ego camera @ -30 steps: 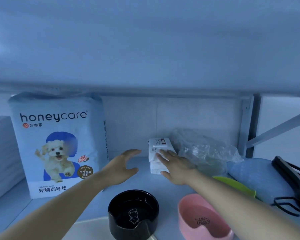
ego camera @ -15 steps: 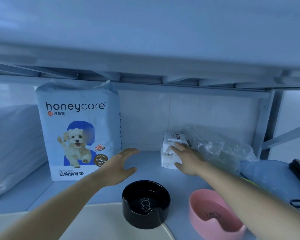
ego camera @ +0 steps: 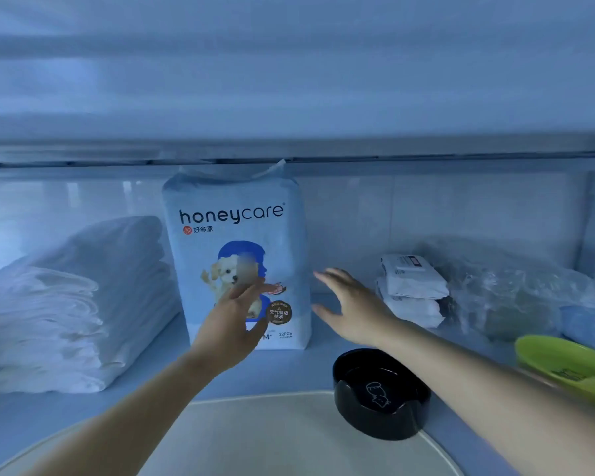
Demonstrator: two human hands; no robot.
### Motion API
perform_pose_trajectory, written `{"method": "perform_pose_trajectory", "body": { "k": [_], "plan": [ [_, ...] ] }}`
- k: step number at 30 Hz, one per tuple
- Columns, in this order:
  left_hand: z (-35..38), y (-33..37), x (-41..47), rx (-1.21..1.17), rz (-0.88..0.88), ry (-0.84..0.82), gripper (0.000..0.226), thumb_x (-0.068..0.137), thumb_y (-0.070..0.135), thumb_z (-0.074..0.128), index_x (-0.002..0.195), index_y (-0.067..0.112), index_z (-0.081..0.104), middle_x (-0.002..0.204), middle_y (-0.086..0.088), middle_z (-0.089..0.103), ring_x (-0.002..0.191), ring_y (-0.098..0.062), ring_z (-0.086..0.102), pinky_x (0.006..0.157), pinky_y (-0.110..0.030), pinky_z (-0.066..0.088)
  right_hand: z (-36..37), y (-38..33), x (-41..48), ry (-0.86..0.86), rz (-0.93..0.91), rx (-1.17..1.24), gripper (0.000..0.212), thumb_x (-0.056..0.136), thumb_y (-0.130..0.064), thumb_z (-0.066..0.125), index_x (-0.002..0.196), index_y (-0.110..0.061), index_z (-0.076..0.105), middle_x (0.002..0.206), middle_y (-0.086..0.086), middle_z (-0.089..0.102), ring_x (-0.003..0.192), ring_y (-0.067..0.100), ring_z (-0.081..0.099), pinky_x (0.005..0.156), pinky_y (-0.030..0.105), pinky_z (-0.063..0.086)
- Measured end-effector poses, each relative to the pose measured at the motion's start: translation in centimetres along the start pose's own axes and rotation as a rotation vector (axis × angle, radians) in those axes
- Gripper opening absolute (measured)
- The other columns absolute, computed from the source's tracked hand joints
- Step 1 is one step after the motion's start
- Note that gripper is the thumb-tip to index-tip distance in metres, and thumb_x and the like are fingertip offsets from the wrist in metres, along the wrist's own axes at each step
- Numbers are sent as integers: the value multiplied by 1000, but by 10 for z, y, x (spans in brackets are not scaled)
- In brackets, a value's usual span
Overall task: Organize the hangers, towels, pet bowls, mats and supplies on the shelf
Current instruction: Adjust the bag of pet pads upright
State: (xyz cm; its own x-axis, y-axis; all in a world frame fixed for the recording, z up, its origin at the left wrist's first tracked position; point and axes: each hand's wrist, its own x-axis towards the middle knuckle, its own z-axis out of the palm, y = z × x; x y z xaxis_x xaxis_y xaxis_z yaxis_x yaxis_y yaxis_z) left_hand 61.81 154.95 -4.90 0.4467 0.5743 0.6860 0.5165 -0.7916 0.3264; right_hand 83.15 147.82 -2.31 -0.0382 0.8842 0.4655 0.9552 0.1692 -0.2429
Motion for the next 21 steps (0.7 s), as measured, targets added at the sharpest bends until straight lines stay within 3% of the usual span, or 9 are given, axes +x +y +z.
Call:
{"method": "perform_pose_trajectory", "body": {
  "k": [2,6,9,11,16,21],
  "plan": [
    [-15,-19,-6,16,-65,79,45,82,13,65,121,31,53,131,16,43,116,-11,46,83,-21,39,12,-21,7,18,32,73,68,92,-44,49,148,-22,17,154,-5,18,140,15,24,110,32,30],
    [-38,-55,-14,-55,-246,185,50,82,11,67,127,20,49,136,2,40,123,-18,43,96,-27,38,33,-47,19,25,162,141,80,91,-47,49,150,-20,1,157,0,12,141,20,23,109,35,31],
    [-46,-76,-15,-210,-486,163,62,82,14,67,136,20,36,140,-3,34,127,-21,38,100,-41,41,42,-58,23,37,223,187,82,92,-46,48,149,-16,-1,156,1,13,138,22,29,104,33,32],
    [-47,-87,-14,-319,-611,118,73,82,17,68,142,19,27,144,-3,31,128,-23,39,99,-40,40,47,-63,24,55,254,205,83,92,-45,49,149,-14,-1,156,1,12,138,22,28,104,32,32],
    [-43,-94,-16,-564,-587,-33,71,85,9,65,143,27,28,130,9,43,113,-14,49,73,-20,41,54,-67,25,86,299,234,85,91,-42,52,149,-13,-3,158,0,3,143,18,17,108,27,24],
    [-39,-105,-12,-598,-554,-154,83,78,8,68,145,34,26,142,7,39,123,-18,49,86,-30,42,60,-65,26,151,339,327,86,88,-38,56,150,-14,1,158,-2,5,144,14,12,111,24,18]
  ]
}}
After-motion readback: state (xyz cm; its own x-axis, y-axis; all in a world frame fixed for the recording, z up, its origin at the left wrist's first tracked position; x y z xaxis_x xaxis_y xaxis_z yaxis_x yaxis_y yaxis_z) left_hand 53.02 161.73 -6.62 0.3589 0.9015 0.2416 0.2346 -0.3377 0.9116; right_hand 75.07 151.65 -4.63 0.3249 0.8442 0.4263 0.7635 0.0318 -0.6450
